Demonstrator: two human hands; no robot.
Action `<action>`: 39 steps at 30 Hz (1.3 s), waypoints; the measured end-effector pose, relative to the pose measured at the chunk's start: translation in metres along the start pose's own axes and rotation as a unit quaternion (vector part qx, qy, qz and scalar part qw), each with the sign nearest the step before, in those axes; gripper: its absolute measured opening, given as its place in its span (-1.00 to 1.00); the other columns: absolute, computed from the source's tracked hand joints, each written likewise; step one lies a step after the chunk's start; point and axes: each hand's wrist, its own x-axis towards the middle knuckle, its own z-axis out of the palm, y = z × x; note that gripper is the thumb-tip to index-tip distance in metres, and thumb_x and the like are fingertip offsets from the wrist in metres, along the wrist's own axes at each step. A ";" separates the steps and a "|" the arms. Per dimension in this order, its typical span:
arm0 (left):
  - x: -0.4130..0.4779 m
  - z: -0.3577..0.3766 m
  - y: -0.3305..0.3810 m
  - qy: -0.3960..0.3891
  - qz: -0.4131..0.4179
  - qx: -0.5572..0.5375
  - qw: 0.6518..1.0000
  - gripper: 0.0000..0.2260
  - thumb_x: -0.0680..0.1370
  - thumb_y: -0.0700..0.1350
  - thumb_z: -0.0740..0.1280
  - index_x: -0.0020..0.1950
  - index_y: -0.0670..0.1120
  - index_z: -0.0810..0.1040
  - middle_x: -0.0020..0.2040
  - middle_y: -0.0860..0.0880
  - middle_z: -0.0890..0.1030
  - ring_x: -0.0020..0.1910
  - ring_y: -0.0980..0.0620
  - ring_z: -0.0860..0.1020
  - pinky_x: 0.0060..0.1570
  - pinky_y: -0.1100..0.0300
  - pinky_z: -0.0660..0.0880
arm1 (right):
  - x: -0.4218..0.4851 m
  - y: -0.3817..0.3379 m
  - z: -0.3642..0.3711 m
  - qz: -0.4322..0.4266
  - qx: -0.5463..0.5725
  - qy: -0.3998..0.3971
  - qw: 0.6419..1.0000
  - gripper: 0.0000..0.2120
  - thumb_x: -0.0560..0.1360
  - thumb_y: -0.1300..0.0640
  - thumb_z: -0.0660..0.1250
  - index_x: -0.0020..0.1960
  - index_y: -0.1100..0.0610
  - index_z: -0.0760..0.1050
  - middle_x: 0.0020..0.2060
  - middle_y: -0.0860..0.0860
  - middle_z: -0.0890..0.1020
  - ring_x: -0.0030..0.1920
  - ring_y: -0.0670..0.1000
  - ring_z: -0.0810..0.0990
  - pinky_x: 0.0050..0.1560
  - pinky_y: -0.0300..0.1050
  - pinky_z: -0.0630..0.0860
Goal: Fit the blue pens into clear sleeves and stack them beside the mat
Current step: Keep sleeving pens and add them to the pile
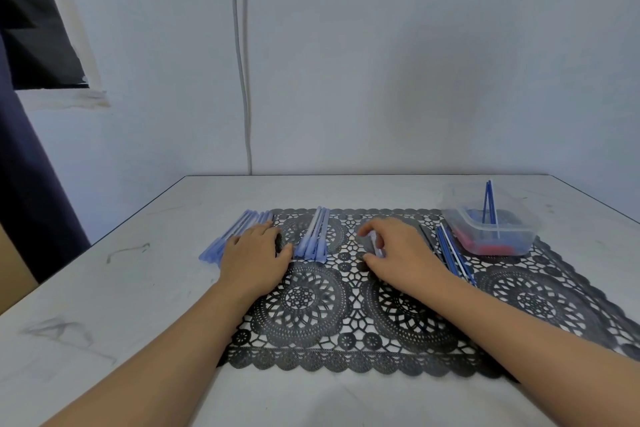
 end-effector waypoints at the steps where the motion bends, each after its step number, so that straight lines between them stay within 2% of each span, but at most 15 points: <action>1: 0.000 0.000 0.000 0.002 0.000 -0.001 1.000 -0.54 0.61 0.13 0.06 0.47 -0.01 0.26 0.51 0.02 0.18 0.47 0.04 0.16 0.40 0.04 0.08 | 0.001 0.001 -0.001 0.029 0.005 -0.006 1.000 -0.62 0.44 0.16 0.33 0.24 0.03 0.41 -0.02 -0.07 0.47 -0.03 -0.07 0.43 -0.02 -0.19 0.38; 4: 0.000 0.001 -0.001 0.009 0.001 -0.006 1.000 -0.54 0.61 0.13 0.07 0.47 -0.01 0.25 0.51 0.02 0.18 0.47 0.04 0.17 0.40 0.04 0.08 | 0.002 0.001 -0.006 0.079 -0.029 -0.021 0.996 -0.53 0.38 0.23 0.30 0.28 0.10 0.39 -0.05 0.02 0.57 -0.09 -0.02 0.53 -0.08 -0.11 0.51; 7: 0.001 0.001 -0.001 0.044 0.008 -0.022 0.999 -0.54 0.60 0.09 0.10 0.46 -0.03 0.27 0.49 0.01 0.24 0.45 0.04 0.19 0.39 0.05 0.08 | 0.004 0.001 -0.010 0.087 -0.080 -0.010 0.993 -0.42 0.37 0.27 0.28 0.37 0.09 0.28 -0.12 0.03 0.58 -0.09 0.05 0.56 -0.14 -0.07 0.53; 10: 0.000 -0.001 0.002 0.125 0.042 -0.066 0.989 -0.53 0.53 0.11 0.06 0.37 -0.05 0.39 0.38 0.01 0.41 0.36 0.04 0.32 0.32 0.07 0.17 | 0.006 0.001 -0.013 0.069 -0.051 0.001 0.996 -0.32 0.40 0.27 0.27 0.47 0.08 0.12 -0.12 0.03 0.57 -0.14 0.03 0.54 -0.19 -0.07 0.50; 12: -0.002 -0.004 0.005 0.168 0.079 -0.108 0.977 -0.49 0.47 0.15 0.01 0.29 -0.04 0.47 0.27 0.03 0.49 0.27 0.05 0.39 0.25 0.10 0.21 | 0.007 -0.002 -0.017 0.041 0.015 0.036 0.998 -0.30 0.40 0.27 0.29 0.48 0.06 0.12 -0.12 0.01 0.54 -0.20 -0.01 0.51 -0.19 -0.12 0.49; 15: -0.005 -0.008 0.011 0.182 0.168 -0.166 0.954 -0.56 0.49 0.14 0.08 0.23 -0.02 0.51 0.17 0.08 0.54 0.19 0.10 0.44 0.18 0.15 0.27 | 0.006 -0.012 -0.028 0.023 0.148 0.091 0.985 -0.55 0.40 0.32 0.31 0.24 0.02 0.41 -0.22 0.02 0.53 -0.30 -0.05 0.52 -0.31 -0.32 0.44; 18: -0.010 -0.011 0.019 0.170 0.254 -0.171 0.936 -0.67 0.52 0.09 0.19 0.22 0.02 0.51 0.14 0.13 0.56 0.16 0.16 0.45 0.15 0.16 0.30 | 0.000 -0.026 -0.029 0.026 0.323 0.070 0.943 -0.77 0.42 0.36 0.36 -0.04 0.07 0.50 -0.22 0.12 0.62 -0.33 0.02 0.66 -0.22 -0.15 0.60; 19: -0.012 -0.012 0.022 0.170 0.273 -0.172 0.931 -0.69 0.51 0.08 0.23 0.21 0.04 0.52 0.12 0.15 0.56 0.15 0.18 0.46 0.15 0.18 0.29 | -0.001 -0.030 -0.028 0.024 0.365 0.065 0.928 -0.79 0.41 0.37 0.38 -0.08 0.10 0.49 -0.22 0.15 0.63 -0.32 0.04 0.67 -0.18 -0.08 0.62; 21: -0.014 -0.013 0.027 0.175 0.300 -0.172 0.922 -0.70 0.49 0.08 0.27 0.17 0.04 0.54 0.06 0.17 0.58 0.11 0.20 0.47 0.13 0.21 0.30 | -0.005 -0.034 -0.025 0.012 0.402 0.056 0.914 -0.80 0.37 0.39 0.43 -0.12 0.18 0.48 -0.24 0.15 0.64 -0.31 0.02 0.66 -0.21 -0.11 0.61; 24: -0.014 -0.014 0.029 0.202 0.314 -0.161 0.914 -0.73 0.46 0.11 0.30 0.03 0.00 0.61 -0.13 0.15 0.61 -0.09 0.23 0.46 0.01 0.25 0.28 | -0.008 -0.035 -0.021 -0.010 0.384 0.044 0.922 -0.82 0.31 0.32 0.51 -0.20 0.20 0.52 -0.34 0.06 0.64 -0.37 -0.10 0.60 -0.31 -0.24 0.53; 27: -0.013 -0.013 0.028 0.219 0.311 -0.147 0.913 -0.75 0.49 0.12 0.26 -0.09 0.00 0.65 -0.28 0.15 0.59 -0.25 0.25 0.40 -0.08 0.23 0.26 | -0.009 -0.033 -0.017 -0.008 0.345 0.041 0.938 -0.82 0.27 0.22 0.55 -0.24 0.13 0.56 -0.35 0.03 0.62 -0.36 -0.12 0.53 -0.32 -0.16 0.50; 31: -0.010 -0.010 0.022 0.210 0.292 -0.158 0.920 -0.72 0.54 0.09 0.21 0.01 -0.03 0.63 -0.20 0.12 0.61 -0.20 0.19 0.48 -0.10 0.15 0.38 | -0.005 -0.025 -0.021 -0.010 0.375 0.061 0.925 -0.87 0.30 0.23 0.53 -0.22 0.13 0.59 -0.41 0.01 0.61 -0.40 -0.09 0.50 -0.41 -0.26 0.44; 34: -0.006 -0.009 0.018 0.209 0.283 -0.176 0.920 -0.73 0.56 0.00 0.19 0.12 -0.05 0.59 -0.12 0.09 0.61 -0.14 0.12 0.52 -0.10 0.14 0.41 | 0.000 -0.014 -0.026 0.009 0.388 0.071 0.919 -0.89 0.32 0.26 0.52 -0.22 0.12 0.61 -0.43 0.03 0.62 -0.43 -0.03 0.49 -0.41 -0.17 0.46; 37: -0.006 -0.009 0.018 0.215 0.282 -0.174 0.919 -0.73 0.56 -0.03 0.18 0.12 -0.07 0.59 -0.14 0.08 0.58 -0.17 0.12 0.49 -0.13 0.16 0.40 | 0.005 -0.006 -0.025 -0.004 0.311 0.089 0.946 -0.88 0.34 0.22 0.50 -0.17 0.05 0.63 -0.38 0.01 0.62 -0.41 -0.08 0.50 -0.34 -0.22 0.47; 39: -0.007 -0.011 0.019 0.223 0.277 -0.173 0.918 -0.74 0.56 -0.01 0.18 0.07 -0.08 0.60 -0.19 0.11 0.55 -0.20 0.14 0.46 -0.16 0.16 0.38 | 0.007 -0.003 -0.026 -0.038 0.206 0.104 0.972 -0.87 0.41 0.16 0.44 -0.04 0.03 0.64 -0.32 -0.06 0.62 -0.36 -0.14 0.51 -0.28 -0.36 0.43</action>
